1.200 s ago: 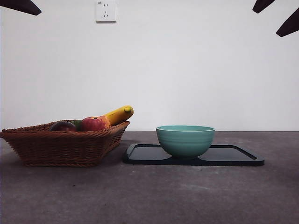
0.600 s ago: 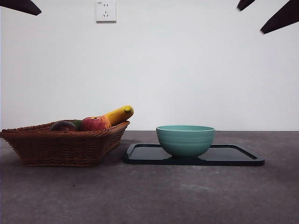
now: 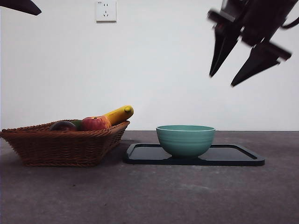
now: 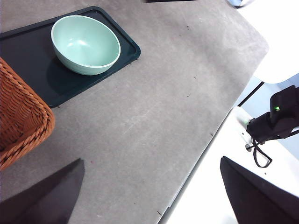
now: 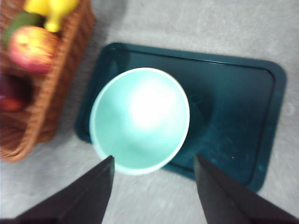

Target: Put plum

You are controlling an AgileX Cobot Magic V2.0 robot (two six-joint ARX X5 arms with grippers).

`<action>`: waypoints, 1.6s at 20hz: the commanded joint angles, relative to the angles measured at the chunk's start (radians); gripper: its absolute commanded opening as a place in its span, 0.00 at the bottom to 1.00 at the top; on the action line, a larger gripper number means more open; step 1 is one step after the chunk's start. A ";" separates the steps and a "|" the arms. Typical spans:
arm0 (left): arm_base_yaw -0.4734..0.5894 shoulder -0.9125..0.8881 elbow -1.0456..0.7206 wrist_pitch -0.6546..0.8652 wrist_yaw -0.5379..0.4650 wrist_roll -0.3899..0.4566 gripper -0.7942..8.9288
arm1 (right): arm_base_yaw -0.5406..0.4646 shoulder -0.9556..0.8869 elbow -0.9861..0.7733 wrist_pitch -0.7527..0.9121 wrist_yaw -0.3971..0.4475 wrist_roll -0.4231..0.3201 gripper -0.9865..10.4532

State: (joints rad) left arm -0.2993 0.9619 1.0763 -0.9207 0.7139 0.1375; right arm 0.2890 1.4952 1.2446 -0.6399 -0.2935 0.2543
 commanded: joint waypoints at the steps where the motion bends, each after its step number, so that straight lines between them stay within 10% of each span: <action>1: -0.003 0.006 0.018 0.005 0.009 0.011 0.56 | 0.002 0.109 0.068 0.006 0.007 -0.034 0.32; 12: -0.003 0.006 0.018 0.002 0.009 0.011 0.56 | 0.004 0.379 0.097 0.085 0.035 -0.038 0.31; 20: -0.003 0.006 0.018 0.001 0.009 0.011 0.56 | 0.004 0.398 0.108 0.133 0.032 -0.026 0.09; 32: -0.003 0.006 0.018 0.000 0.009 0.011 0.56 | 0.080 -0.042 0.175 -0.189 0.037 -0.108 0.09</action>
State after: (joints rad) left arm -0.2993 0.9619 1.0763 -0.9245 0.7139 0.1402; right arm 0.3599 1.4528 1.4033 -0.8345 -0.2569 0.1631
